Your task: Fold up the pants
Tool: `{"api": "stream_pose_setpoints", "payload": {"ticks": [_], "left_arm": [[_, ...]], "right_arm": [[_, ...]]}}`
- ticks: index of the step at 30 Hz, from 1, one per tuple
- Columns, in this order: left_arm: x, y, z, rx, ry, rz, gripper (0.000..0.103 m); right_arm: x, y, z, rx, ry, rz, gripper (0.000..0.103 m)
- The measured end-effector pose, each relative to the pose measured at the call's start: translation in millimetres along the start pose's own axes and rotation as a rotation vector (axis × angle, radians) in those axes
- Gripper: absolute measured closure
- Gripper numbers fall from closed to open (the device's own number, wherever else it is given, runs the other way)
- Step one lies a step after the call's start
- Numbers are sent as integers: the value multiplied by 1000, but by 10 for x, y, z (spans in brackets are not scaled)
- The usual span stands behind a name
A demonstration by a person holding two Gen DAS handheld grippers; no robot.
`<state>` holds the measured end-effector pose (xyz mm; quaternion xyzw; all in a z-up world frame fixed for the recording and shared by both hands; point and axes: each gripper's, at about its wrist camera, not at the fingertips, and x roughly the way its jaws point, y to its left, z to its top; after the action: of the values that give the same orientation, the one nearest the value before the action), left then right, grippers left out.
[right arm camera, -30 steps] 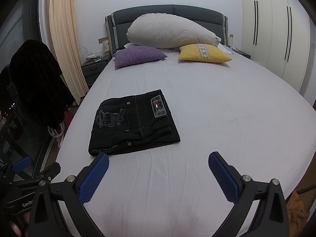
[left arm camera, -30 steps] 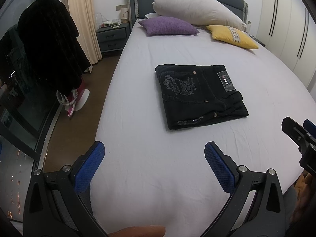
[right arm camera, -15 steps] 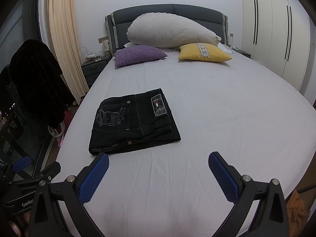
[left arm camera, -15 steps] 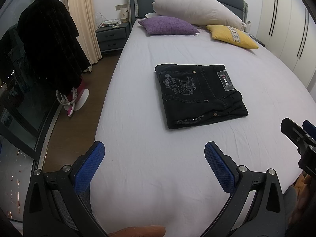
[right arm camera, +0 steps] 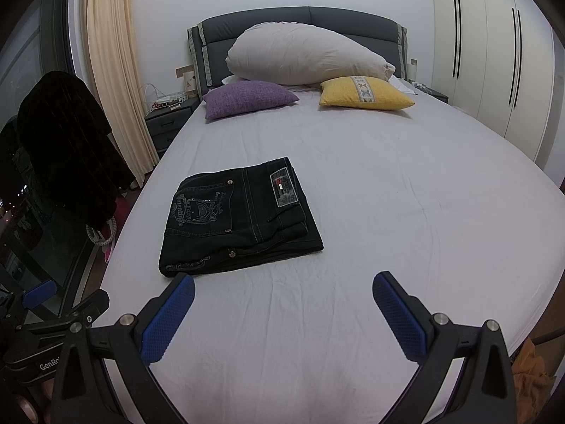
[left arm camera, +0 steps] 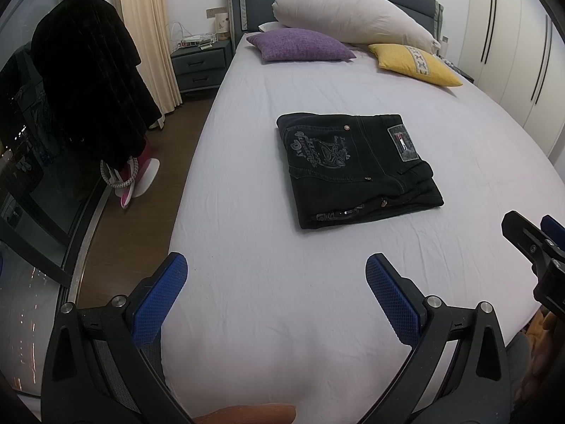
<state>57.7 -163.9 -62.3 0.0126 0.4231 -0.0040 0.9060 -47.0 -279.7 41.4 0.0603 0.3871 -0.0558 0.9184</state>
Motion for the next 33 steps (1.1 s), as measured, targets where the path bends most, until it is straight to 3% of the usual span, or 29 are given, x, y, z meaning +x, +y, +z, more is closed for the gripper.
{"api": "stream_pose_setpoints", "payload": {"ticks": [33], "left_arm": [[3, -54, -97, -13, 8, -16, 0]], "right_arm": [[-16, 0, -20, 2, 4, 3, 0]]}}
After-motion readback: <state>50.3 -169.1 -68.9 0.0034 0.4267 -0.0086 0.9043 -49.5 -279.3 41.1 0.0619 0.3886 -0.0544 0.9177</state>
